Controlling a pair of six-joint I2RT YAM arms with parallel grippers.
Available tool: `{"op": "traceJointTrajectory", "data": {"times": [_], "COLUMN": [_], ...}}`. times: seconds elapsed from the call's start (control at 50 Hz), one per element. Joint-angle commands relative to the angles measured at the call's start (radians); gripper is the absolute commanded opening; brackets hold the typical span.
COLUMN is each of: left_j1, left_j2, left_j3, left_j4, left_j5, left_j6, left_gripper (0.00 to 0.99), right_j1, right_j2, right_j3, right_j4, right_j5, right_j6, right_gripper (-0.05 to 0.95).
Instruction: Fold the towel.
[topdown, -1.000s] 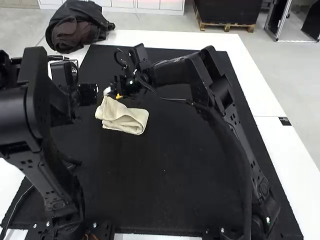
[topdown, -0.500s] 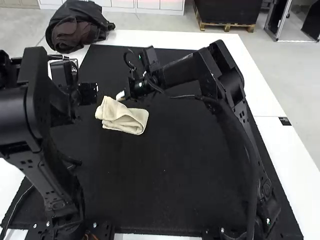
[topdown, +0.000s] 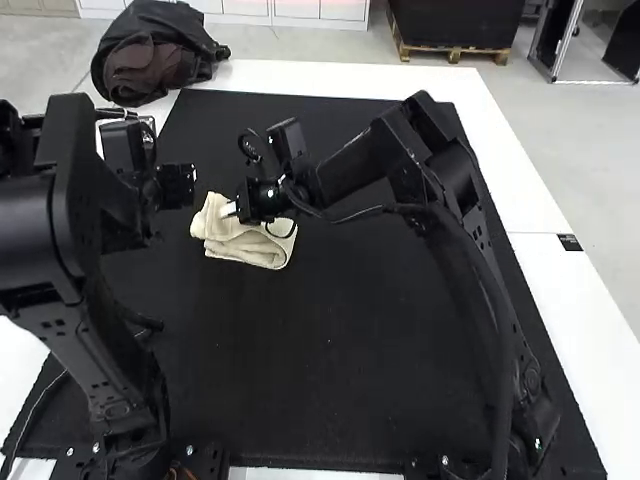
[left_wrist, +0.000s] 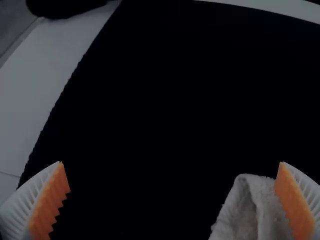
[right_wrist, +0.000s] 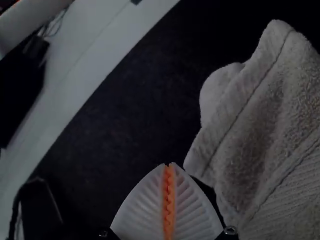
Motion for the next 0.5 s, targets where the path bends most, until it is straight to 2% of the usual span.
{"op": "traceJointTrajectory", "data": {"times": [0.0, 0.32, 0.48], "left_j1": [0.008, 0.004, 0.008], "left_j2": [-0.034, -0.058, -0.074], "left_j3": [0.004, 0.005, 0.007], "left_j4": [0.009, 0.006, 0.002], "left_j5": [-0.004, 0.001, 0.001], "left_j6": [-0.012, -0.024, -0.024], "left_gripper": [0.964, 0.964, 0.964], "right_j1": [0.000, -0.004, -0.003], "right_j2": [0.030, 0.059, 0.088], "right_j3": [-0.018, -0.056, -0.073], "right_j4": [0.048, 0.157, 0.252], "right_j5": [-0.009, -0.011, -0.009], "right_j6": [0.033, 0.053, 0.093], "right_gripper": [-0.02, -0.02, -0.02]}}
